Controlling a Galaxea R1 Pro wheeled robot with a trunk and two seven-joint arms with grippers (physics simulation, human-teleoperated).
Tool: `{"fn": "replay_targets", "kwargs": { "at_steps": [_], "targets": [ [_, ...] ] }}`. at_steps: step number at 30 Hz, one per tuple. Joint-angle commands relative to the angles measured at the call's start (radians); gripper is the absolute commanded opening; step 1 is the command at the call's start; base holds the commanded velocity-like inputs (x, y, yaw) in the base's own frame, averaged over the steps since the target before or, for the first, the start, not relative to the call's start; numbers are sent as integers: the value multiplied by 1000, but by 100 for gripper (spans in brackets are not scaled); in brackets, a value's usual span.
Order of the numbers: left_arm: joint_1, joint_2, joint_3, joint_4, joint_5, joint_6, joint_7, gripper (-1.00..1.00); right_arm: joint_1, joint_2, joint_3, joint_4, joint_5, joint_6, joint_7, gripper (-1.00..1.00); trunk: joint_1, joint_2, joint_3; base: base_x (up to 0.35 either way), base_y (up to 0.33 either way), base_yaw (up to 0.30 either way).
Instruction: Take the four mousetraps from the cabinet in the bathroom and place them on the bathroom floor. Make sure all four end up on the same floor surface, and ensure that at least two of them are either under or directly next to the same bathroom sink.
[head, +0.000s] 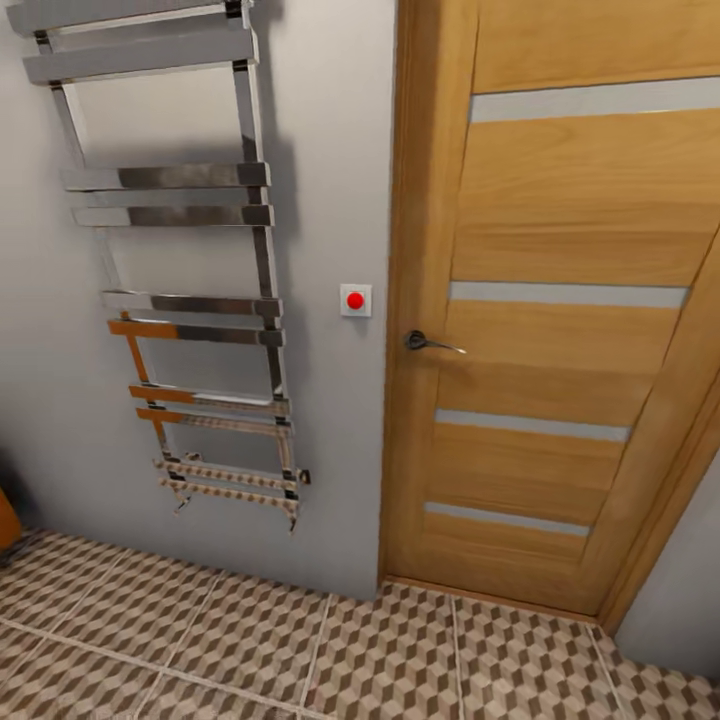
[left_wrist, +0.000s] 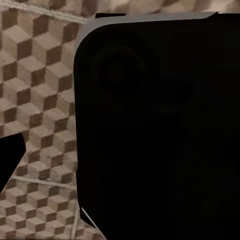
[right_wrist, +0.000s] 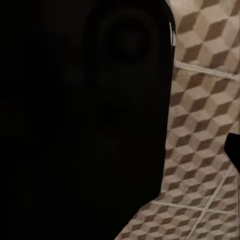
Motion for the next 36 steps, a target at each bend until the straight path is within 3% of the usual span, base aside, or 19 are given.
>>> {"fn": "replay_targets", "kwargs": {
  "at_steps": [1, 36],
  "targets": [
    [0, 0, 0, 0, 1, -2, 0, 100, 0, 0, 1, 0, 0, -2, 0, 100, 0, 0, -1, 0, 0, 275],
    [0, 0, -1, 0, 1, -2, 0, 100, 0, 0, 0, 0, -3, -40, 0, 100, 0, 0, -1, 0, 0, 274]
  ]
}}
